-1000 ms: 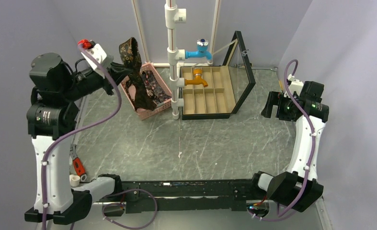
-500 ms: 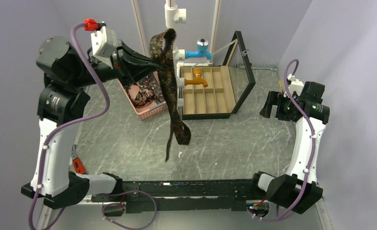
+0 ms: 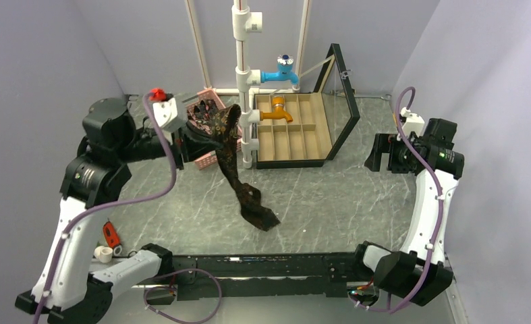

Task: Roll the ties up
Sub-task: Place the tie at the center of the board.

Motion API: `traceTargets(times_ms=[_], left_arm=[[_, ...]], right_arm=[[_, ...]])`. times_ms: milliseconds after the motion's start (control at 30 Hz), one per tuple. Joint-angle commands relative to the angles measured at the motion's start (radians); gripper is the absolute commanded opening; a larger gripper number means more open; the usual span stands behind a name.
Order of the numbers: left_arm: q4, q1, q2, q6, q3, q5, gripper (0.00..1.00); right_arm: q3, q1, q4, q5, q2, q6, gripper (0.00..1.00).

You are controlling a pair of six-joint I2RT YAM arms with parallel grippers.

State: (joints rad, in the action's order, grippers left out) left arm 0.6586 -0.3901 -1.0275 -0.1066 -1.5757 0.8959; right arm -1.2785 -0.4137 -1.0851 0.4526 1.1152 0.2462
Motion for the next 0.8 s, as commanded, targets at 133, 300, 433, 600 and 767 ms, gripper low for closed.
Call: traceTargets(times_ms=[133,300,433,600,767], left_arm=[[0.03,-0.023,-0.014,-0.045,-0.093,0.051,0.0],[-0.053,-0.192,-0.129,-0.011,-0.162,0.005,0.0],[-0.08,-0.327,-0.283,0.008,-0.343,-0.052,0.0],[-0.153,-0.297,-0.377,0.117,-0.58,-0.042,0.0],[-0.221,-0.061,-0.147,0.219,-0.268,-0.004,0.0]], right_arm=[[0.002,-0.005,-0.018,0.075,0.017,0.033,0.99],[-0.023,-0.005,-0.031,0.103,0.046,0.016,0.99],[-0.03,-0.005,-0.043,0.118,0.045,0.012,0.98],[-0.05,-0.004,-0.069,0.135,0.06,0.026,0.98],[-0.078,-0.004,-0.109,0.142,0.087,0.105,0.97]])
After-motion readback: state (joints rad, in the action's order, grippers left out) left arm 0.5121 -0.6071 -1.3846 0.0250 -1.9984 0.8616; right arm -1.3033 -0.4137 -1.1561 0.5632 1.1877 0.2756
